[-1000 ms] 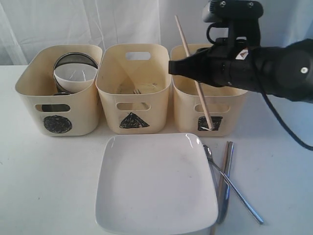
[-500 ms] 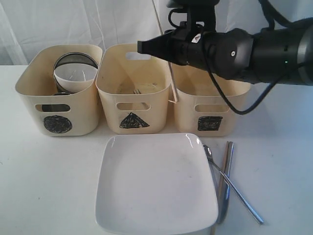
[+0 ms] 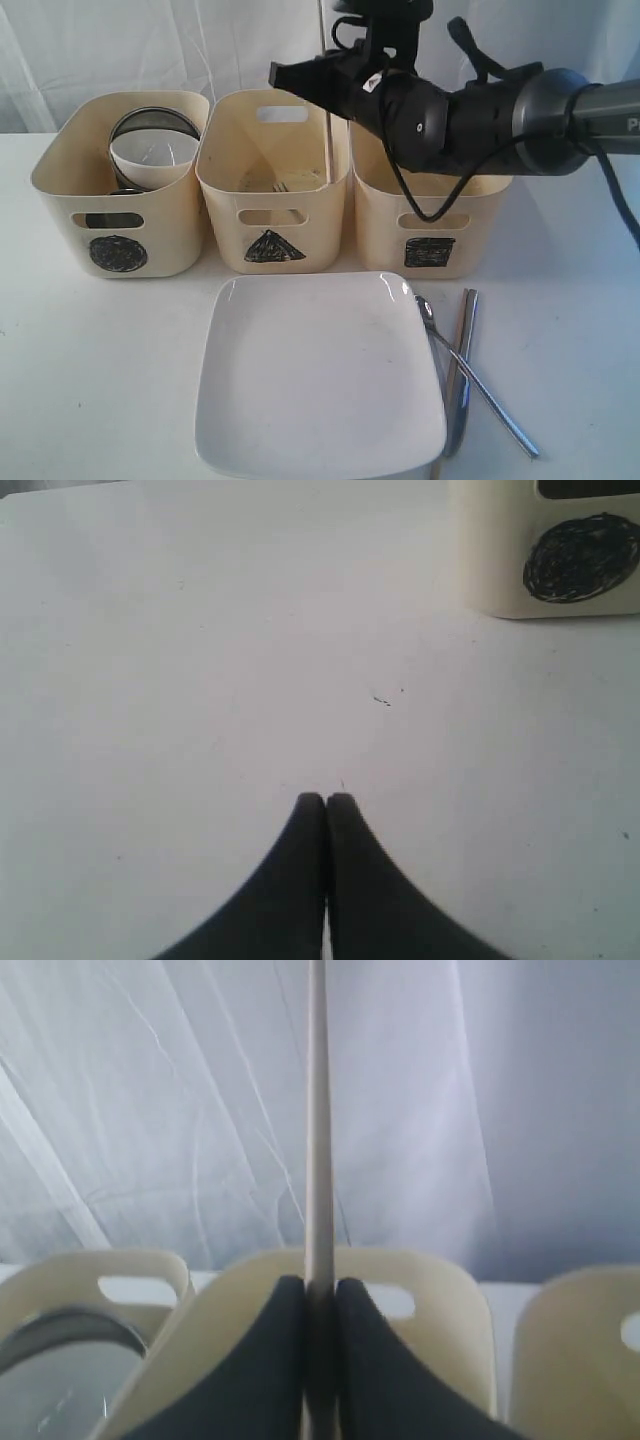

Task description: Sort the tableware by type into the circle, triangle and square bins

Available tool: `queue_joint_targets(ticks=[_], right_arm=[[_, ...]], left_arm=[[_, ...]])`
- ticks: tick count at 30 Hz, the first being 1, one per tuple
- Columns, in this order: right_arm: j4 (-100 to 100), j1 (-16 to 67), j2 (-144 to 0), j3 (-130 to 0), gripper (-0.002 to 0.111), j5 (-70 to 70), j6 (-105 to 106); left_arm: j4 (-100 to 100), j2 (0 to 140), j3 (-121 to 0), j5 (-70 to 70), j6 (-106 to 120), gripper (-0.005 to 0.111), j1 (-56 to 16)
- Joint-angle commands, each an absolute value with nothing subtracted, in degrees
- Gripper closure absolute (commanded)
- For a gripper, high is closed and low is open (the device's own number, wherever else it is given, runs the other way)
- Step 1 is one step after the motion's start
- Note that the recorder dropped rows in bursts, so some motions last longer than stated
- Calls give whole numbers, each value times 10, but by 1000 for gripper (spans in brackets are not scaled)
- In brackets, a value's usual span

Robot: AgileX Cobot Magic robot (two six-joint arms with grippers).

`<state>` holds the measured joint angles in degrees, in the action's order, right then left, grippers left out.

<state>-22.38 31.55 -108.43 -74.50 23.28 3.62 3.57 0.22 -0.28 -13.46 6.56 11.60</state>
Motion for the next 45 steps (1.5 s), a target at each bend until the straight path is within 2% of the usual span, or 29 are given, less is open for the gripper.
queue_joint_targets(ticks=[1, 10, 17, 19, 22, 23, 25, 26, 31, 35, 45], right_arm=[[-156, 316, -1101, -779, 108, 262, 27], [-130, 316, -1158, -801, 108, 268, 27], [-113, 316, -1175, -801, 106, 212, -16], [-94, 316, -1175, -801, 97, 200, -17], [-68, 316, -1175, -801, 73, 182, -17], [-68, 316, -1175, -801, 60, 181, -18], [-68, 316, -1175, -801, 42, 179, -18], [-68, 316, -1166, -801, 37, 175, -28], [-69, 307, -1088, -801, 44, 75, 26], [-69, 286, -966, -799, 49, -114, 41], [-68, 274, -702, -799, 50, -387, 43]], left_arm=[[42, 0, 0, -133, 64, 107, 113], [42, 0, 0, -133, 64, 107, 113], [42, 0, 0, -133, 64, 107, 113], [42, 0, 0, -133, 64, 107, 113], [42, 0, 0, -133, 64, 107, 113], [42, 0, 0, -133, 64, 107, 113], [42, 0, 0, -133, 64, 107, 113], [42, 0, 0, -133, 64, 107, 113], [42, 0, 0, -133, 64, 107, 113], [42, 0, 0, -133, 64, 107, 113], [42, 0, 0, -133, 64, 107, 113]])
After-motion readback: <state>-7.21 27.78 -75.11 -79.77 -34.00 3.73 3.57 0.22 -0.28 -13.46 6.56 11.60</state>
